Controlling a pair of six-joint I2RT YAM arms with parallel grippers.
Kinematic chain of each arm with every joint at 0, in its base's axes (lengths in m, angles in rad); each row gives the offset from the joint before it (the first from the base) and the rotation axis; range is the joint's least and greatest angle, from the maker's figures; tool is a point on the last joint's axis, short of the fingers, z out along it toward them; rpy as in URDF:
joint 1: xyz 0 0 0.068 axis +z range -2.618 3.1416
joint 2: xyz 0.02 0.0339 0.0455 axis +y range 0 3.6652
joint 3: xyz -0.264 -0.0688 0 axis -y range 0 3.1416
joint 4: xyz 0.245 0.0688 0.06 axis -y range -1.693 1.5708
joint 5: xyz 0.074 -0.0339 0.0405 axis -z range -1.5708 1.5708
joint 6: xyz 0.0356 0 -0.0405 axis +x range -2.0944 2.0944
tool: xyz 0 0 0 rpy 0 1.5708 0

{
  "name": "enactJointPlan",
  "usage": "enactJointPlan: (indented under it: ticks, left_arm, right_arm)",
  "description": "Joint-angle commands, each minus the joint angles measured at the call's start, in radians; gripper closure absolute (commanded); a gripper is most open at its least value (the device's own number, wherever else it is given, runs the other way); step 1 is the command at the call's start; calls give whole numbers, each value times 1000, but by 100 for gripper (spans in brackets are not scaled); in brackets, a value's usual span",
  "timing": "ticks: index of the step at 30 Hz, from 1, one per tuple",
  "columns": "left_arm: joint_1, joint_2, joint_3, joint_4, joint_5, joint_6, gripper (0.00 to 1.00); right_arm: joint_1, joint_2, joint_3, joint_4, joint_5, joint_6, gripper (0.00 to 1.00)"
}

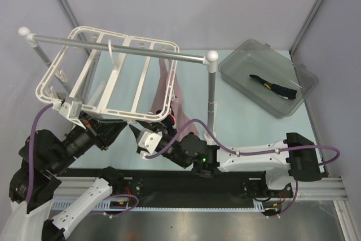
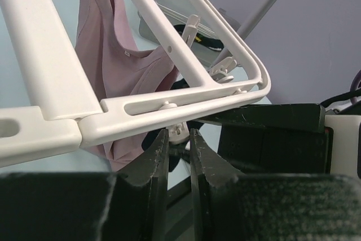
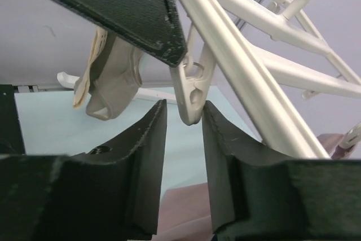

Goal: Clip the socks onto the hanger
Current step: Open the clamp at the hanger.

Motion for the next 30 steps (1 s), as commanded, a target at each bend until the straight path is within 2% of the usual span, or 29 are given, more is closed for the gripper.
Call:
enactJointPlan:
  ticks: [1,6,9,11,13,16,20,24,28,30]
  left_arm:
    - [-5,-6,34,5,5,17,78]
    - [-5,-9,33,0,-1,18,79]
    - [-3,-15,30,-3,-4,17,78]
    - [-5,-20,30,-5,-3,15,61]
    - [-3,-36,30,-3,-4,12,38]
    - [-5,-67,33,-9,-17,12,27]
    - [-5,-121,27,1,-3,-9,23]
    - [-5,-182,-4,32,5,-37,23]
    - [-5,-214,-27,46,11,-75,24]
    - [-5,-222,-36,55,8,-112,25]
  right_arm:
    - [-5,9,54,71,-27,34,66]
    - [-3,8,65,51,-44,71,76]
    - [-3,6,76,19,-48,98,85]
    - [-5,-1,82,-18,-47,135,94]
    - [-3,-10,88,-58,-51,166,100]
    - [-5,-32,100,-127,-73,247,100]
    - [-8,-69,133,-227,-110,369,100]
    - [-42,-92,205,-409,-179,579,100]
    - [-95,-130,223,-478,-257,857,100]
    - [-147,-142,225,-498,-343,958,100]
